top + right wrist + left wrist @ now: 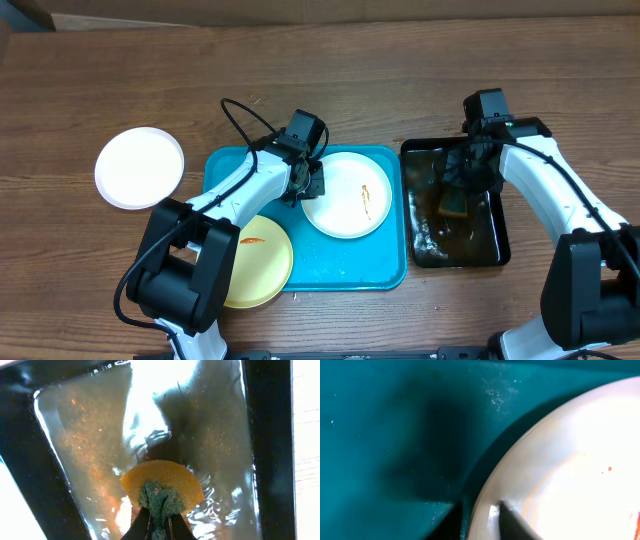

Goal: Clean dirty plates on tray and stack at the side
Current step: 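Grasp the green-yellow sponge with the right gripper and lift it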

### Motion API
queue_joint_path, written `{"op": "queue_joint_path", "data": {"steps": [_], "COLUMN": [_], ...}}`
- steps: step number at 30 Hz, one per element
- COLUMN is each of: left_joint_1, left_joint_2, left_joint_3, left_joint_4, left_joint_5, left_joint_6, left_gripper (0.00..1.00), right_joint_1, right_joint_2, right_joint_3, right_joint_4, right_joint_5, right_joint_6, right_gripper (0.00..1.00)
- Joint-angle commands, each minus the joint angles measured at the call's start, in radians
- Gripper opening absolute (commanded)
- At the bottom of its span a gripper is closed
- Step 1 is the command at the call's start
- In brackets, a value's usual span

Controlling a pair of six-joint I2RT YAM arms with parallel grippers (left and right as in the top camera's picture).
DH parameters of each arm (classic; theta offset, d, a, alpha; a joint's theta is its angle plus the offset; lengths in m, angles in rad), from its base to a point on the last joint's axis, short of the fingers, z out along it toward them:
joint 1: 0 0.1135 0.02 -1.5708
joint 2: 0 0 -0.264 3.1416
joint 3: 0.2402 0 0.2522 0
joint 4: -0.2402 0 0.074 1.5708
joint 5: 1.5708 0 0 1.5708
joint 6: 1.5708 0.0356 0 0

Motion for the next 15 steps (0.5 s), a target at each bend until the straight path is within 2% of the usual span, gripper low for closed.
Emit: {"op": "queue_joint_path", "data": {"steps": [1, 5, 6, 7, 8, 9, 10, 12, 14, 15], "left_joint_1": [0.004, 0.004, 0.004, 0.004, 0.004, 0.004, 0.004, 0.004, 0.004, 0.004], "left_joint_2": [0.002, 0.002, 0.002, 0.002, 0.002, 0.002, 0.002, 0.002, 0.001, 0.001], "left_joint_3": [-0.005, -0.005, -0.005, -0.005, -0.005, -0.005, -0.005, 0.000, 0.006, 0.008], "left_joint_4": [-0.006, -0.054, -0.068, -0.078, -0.080, -0.080, -0.077, -0.076, -0.077, -0.077], "left_joint_5": [-0.017, -0.006, 0.000, 0.003, 0.003, 0.004, 0.006, 0.006, 0.007, 0.008], "left_joint_6": [-0.004, -0.008, -0.008, -0.008, -0.008, -0.008, -0.008, -0.008, -0.008, -0.008], "left_gripper": [0.04, 0.04, 0.09, 0.21, 0.28, 0.34, 0.36, 0.33, 0.21, 0.18], "right_joint_1": [0.003, 0.004, 0.004, 0.004, 0.004, 0.004, 0.004, 0.004, 0.004, 0.004], "right_joint_2": [-0.003, -0.003, -0.003, -0.003, -0.003, -0.003, -0.003, -0.003, -0.003, -0.003], "right_joint_3": [0.016, 0.016, 0.016, 0.016, 0.016, 0.016, 0.016, 0.016, 0.023, 0.026], "right_joint_4": [-0.008, -0.026, -0.033, -0.039, -0.042, -0.042, -0.040, -0.034, -0.042, -0.047], "right_joint_5": [0.003, 0.003, 0.003, 0.003, 0.003, 0.003, 0.003, 0.003, 0.003, 0.003], "right_joint_6": [-0.011, -0.042, -0.054, -0.061, -0.063, -0.063, -0.063, -0.068, -0.079, -0.079], "right_gripper": [0.04, 0.04, 0.04, 0.04, 0.04, 0.04, 0.04, 0.04, 0.04, 0.04]}}
